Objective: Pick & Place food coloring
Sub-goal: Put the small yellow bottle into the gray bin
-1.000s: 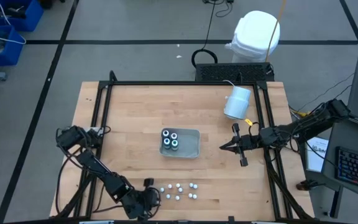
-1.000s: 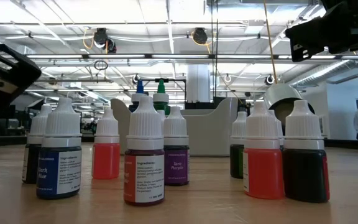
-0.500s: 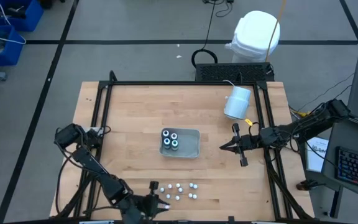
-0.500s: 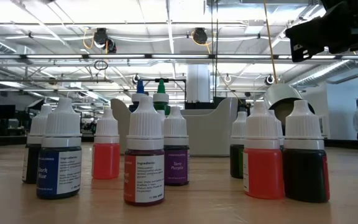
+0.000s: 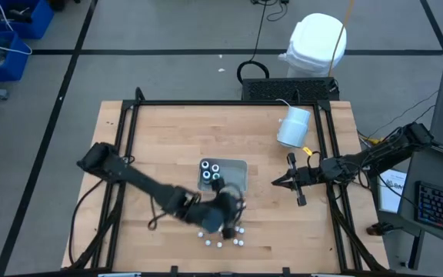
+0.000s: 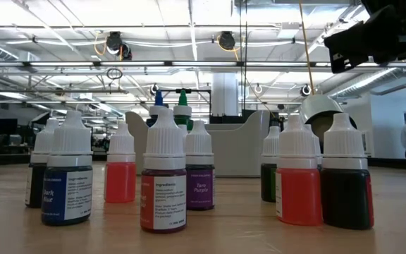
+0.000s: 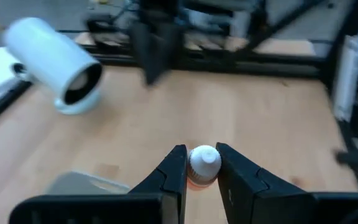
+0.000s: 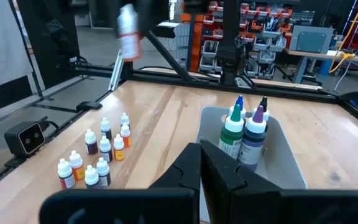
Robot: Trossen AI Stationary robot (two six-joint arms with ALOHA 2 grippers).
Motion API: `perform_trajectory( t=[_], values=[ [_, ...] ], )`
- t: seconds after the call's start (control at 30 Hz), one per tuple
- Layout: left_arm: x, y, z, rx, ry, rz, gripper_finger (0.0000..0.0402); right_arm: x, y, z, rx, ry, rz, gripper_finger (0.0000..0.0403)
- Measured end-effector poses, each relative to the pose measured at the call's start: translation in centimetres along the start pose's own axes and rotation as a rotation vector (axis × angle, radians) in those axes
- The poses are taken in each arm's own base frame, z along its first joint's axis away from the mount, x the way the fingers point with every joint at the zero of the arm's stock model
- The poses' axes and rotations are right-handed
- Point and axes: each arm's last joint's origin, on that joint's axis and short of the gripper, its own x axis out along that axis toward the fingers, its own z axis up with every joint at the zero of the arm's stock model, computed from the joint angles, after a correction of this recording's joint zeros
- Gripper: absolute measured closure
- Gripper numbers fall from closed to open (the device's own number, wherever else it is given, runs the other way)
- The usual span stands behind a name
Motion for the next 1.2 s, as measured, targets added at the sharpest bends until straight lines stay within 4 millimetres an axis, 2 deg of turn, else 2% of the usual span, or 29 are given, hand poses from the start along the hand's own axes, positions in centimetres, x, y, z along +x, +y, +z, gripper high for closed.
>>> perform_trajectory(
  t=[0.13,0.23,0.37,0.63,0.77,0.9,1.03,1.2],
  values=[
    [2.4,3.8,1.4,-0.136,-0.004,0.047,0.0333,0.0,0.0,0.0,-0.004,0.003,0.0,0.0403],
    [3.9,5.9,0.4,-0.181,0.067,0.11,0.0333,0.0,0.0,-0.1,-0.005,0.008,0.0,0.0403],
    [4.9,7.7,-0.6,-0.127,0.149,0.072,0.0333,0.0,0.0,-0.2,-0.007,0.016,0.0,0.0403],
    [6.0,10.1,-0.6,0.186,0.235,-0.192,0.0315,0.0,0.0,-0.1,-0.009,0.015,0.0,0.0403],
    [6.5,11.9,-1.0,0.249,0.303,-0.218,0.0333,0.0,0.0,0.0,-0.006,0.0,0.0,0.0403],
    [7.1,13.4,-1.7,0.303,0.364,-0.204,0.0333,0.0,0.0,0.0,-0.007,0.0,0.0,0.0403],
    [7.6,13.9,-2.0,0.367,0.37,-0.255,0.0326,0.0,0.0,0.0,-0.007,0.0,0.0,0.0403],
    [8.5,13.5,-2.8,0.463,0.365,-0.343,0.033,0.0,0.0,-0.2,-0.006,-0.002,0.0,0.0403]
  ],
)
